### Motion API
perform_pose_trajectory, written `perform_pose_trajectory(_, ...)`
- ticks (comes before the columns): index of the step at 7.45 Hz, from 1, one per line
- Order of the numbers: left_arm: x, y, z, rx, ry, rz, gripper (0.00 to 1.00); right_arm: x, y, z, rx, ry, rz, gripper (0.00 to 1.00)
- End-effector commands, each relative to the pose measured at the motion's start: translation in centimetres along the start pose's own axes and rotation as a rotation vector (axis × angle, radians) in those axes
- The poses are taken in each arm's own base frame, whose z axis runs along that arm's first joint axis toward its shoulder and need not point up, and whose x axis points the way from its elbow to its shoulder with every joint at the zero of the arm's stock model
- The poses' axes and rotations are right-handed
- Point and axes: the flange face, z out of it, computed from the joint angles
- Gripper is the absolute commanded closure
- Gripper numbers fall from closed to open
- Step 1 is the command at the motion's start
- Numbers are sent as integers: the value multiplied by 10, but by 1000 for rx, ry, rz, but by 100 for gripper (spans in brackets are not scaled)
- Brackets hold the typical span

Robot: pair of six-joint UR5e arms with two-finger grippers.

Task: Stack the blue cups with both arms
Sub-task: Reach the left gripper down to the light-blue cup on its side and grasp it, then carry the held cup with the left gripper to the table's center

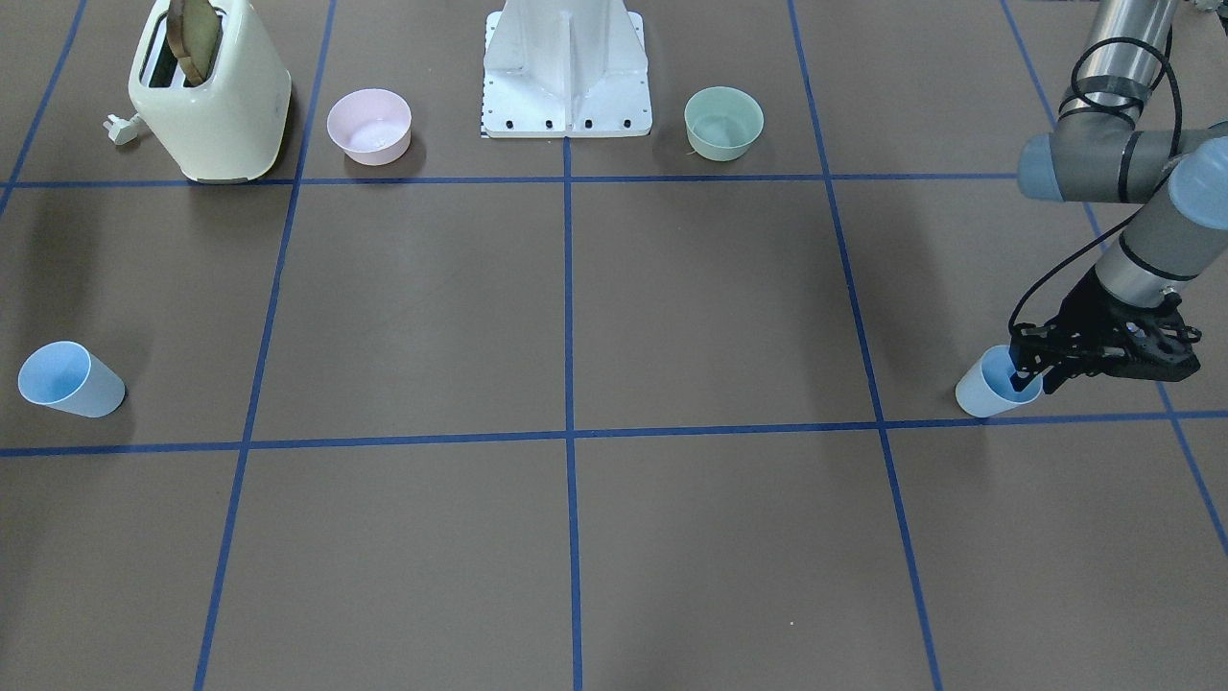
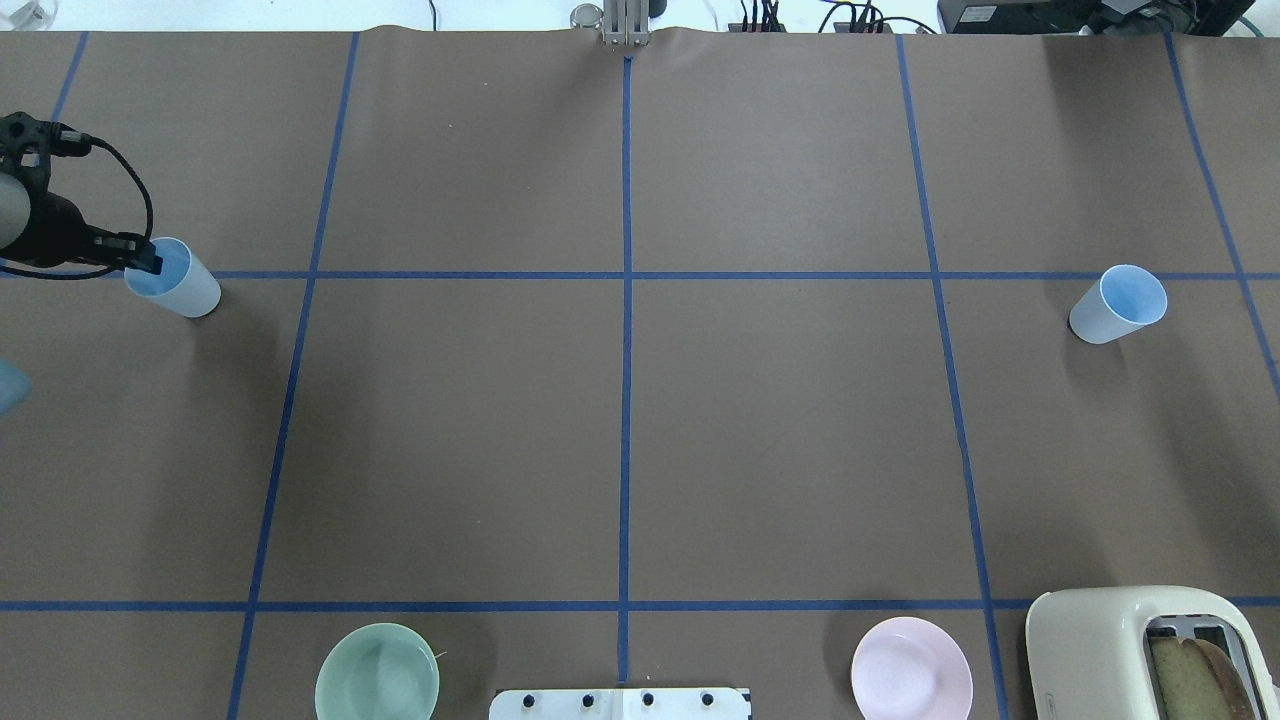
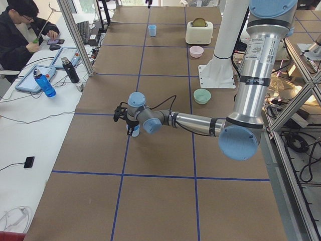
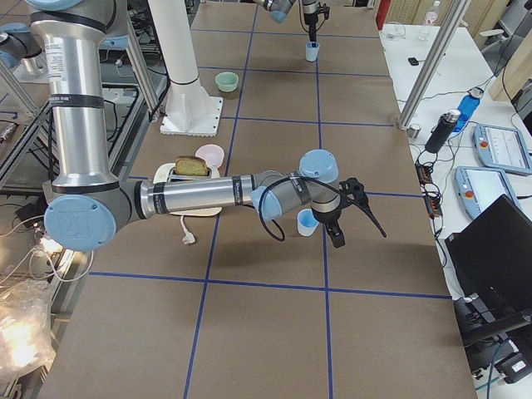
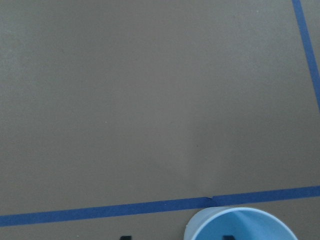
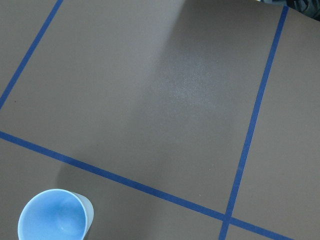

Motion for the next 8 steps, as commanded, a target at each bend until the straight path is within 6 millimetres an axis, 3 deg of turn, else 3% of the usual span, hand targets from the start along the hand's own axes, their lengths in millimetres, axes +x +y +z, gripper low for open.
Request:
perform_pose_trajectory(1,10,2,-3,-1,23,16,100,0,0,0,0,0,1,0)
perform_pose_trajectory(3,46,-4,-37,-39,127,28,100,0,0,0,0,0,-1,0)
perform_pose_trajectory(4,78,-21,-60,-39,125,14,100,0,0,0,0,0,1,0)
perform_pose_trajectory(6,186,-69,-114,-17,88,-112,100,-1,-1,-1,2,0,1,0)
perform_pose_trajectory(8,341,-31,-81,-21,109,-173,100,-1,-1,0,1,-2,2,0)
